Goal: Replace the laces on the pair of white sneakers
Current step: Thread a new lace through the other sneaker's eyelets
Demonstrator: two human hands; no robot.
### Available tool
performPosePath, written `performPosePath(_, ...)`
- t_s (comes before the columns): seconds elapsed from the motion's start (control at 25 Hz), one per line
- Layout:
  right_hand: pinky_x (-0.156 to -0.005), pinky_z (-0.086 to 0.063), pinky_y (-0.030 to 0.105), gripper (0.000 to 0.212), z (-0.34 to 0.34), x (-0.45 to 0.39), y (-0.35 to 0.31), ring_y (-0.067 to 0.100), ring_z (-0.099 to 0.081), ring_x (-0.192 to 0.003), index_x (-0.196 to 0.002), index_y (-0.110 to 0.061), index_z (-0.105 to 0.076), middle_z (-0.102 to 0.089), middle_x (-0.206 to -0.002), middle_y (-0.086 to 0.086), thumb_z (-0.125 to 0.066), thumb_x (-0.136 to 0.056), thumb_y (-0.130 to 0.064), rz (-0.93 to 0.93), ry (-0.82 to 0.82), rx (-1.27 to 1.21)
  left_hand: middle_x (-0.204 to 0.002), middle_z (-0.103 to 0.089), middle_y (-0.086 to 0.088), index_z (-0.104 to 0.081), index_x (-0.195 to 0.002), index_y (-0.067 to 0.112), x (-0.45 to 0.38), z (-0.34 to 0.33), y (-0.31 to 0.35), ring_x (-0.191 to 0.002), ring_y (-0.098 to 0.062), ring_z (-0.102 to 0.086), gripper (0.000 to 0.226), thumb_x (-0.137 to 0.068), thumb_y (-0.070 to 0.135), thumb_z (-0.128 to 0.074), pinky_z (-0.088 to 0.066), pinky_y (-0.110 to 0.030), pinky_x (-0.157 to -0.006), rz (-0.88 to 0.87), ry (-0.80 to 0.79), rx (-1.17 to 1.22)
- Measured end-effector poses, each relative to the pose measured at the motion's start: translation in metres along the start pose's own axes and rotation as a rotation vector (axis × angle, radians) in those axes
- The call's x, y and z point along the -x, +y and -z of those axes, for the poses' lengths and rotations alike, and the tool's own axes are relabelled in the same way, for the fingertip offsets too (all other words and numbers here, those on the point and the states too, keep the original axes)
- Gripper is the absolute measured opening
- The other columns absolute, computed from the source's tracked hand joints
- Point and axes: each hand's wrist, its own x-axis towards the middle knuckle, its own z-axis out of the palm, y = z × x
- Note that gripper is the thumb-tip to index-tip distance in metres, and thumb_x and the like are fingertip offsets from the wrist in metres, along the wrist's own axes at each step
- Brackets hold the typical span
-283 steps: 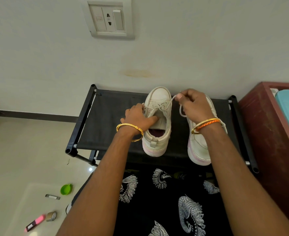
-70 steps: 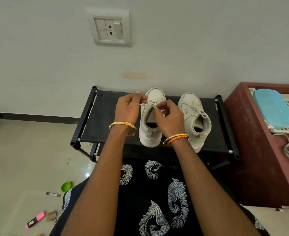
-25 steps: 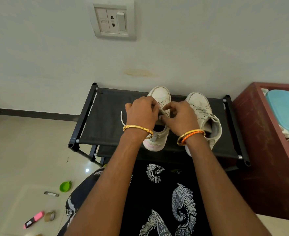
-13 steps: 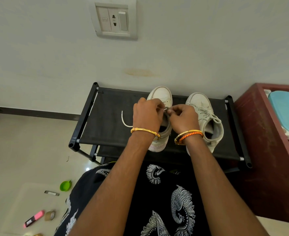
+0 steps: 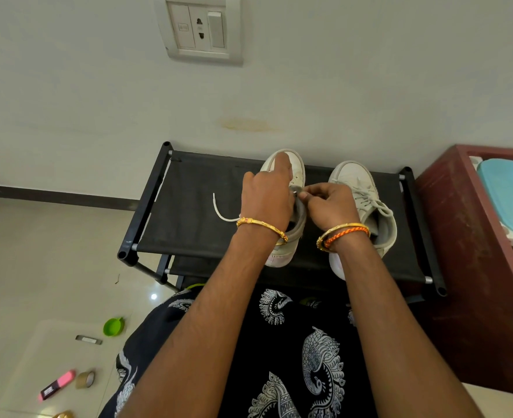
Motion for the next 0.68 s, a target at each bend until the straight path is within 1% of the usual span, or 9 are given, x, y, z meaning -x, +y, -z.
performPosePath(0.16, -0.075, -0.044, 0.023, 0.017, 0.002, 0.0, 0.0, 0.013, -0.058, -0.088, -0.105, -0.009, -0.068, -0.062, -0.089, -0.001, -0.059, -0.09, -0.012, -0.014, -0.022, -0.014, -0.104, -0.065, -0.014, -0.04, -0.123, 0.01, -0.002, 0.0, 0.004, -0.091, -0.028, -0.062, 0.035, -0.092, 0.014, -0.055, -0.047, -0.038, -0.095, -0.044, -0.049, -0.042)
performPosePath(0.24, -0.079, -0.048, 0.026, 0.011, 0.004, -0.001, 0.0, 0.015, -0.06, -0.09, -0.098, -0.012, -0.067, -0.063, -0.088, -0.001, -0.06, -0.09, -0.011, -0.022, -0.044, -0.042, -0.104, -0.065, -0.013, -0.041, -0.124, 0.01, -0.002, 0.0, 0.003, -0.093, -0.028, -0.062, 0.036, -0.092, 0.015, -0.056, -0.045, -0.038, -0.096, -0.037, -0.056, -0.024)
performPosePath(0.32, -0.083, -0.052, 0.03, 0.008, 0.005, -0.001, 0.0, 0.017, -0.062, -0.092, -0.092, -0.017, -0.065, -0.064, -0.086, -0.002, -0.062, -0.088, -0.011, -0.031, -0.071, -0.089, -0.097, -0.066, -0.012, -0.045, -0.116, 0.01, -0.001, -0.001, 0.0, -0.09, -0.029, -0.062, 0.03, -0.09, 0.014, -0.059, -0.047, -0.04, -0.092, 0.017, -0.033, 0.09)
performPosePath(0.44, -0.087, -0.053, 0.033, 0.013, 0.007, -0.003, 0.001, 0.019, -0.063, -0.096, -0.1, -0.015, -0.067, -0.065, -0.094, 0.001, -0.062, -0.089, -0.011, -0.045, -0.098, -0.095, -0.087, -0.067, -0.009, -0.047, -0.097, 0.014, 0.001, -0.006, -0.002, -0.087, -0.028, -0.061, 0.02, -0.086, 0.013, -0.063, -0.05, -0.04, -0.085, 0.098, 0.031, 0.222)
performPosePath(0.56, -0.084, -0.055, 0.032, 0.014, 0.01, -0.006, 0.003, 0.02, -0.066, -0.092, -0.101, -0.013, -0.068, -0.068, -0.093, 0.004, -0.057, -0.092, -0.011, -0.072, -0.141, -0.167, -0.085, -0.068, -0.007, -0.043, -0.088, 0.019, 0.0, -0.01, -0.004, -0.084, -0.026, -0.062, 0.023, -0.084, 0.015, -0.066, -0.05, -0.037, -0.081, 0.133, 0.072, 0.236)
performPosePath(0.64, -0.077, -0.056, 0.028, 0.012, 0.011, -0.007, 0.005, 0.017, -0.067, -0.086, -0.097, -0.012, -0.067, -0.068, -0.089, 0.004, -0.055, -0.093, -0.01, -0.083, -0.153, -0.246, -0.082, -0.071, -0.005, -0.047, -0.088, 0.019, -0.002, -0.012, -0.009, -0.082, -0.024, -0.064, 0.022, -0.083, 0.016, -0.069, -0.05, -0.039, -0.082, 0.13, 0.089, 0.259)
performPosePath(0.68, -0.073, -0.056, 0.026, 0.01, 0.01, -0.007, 0.005, 0.015, -0.066, -0.083, -0.095, -0.012, -0.066, -0.067, -0.086, 0.003, -0.056, -0.093, -0.01, -0.078, -0.15, -0.255, -0.081, -0.072, -0.003, -0.051, -0.091, 0.017, -0.002, -0.013, -0.012, -0.082, -0.024, -0.065, 0.02, -0.082, 0.017, -0.069, -0.05, -0.04, -0.083, 0.118, 0.097, 0.269)
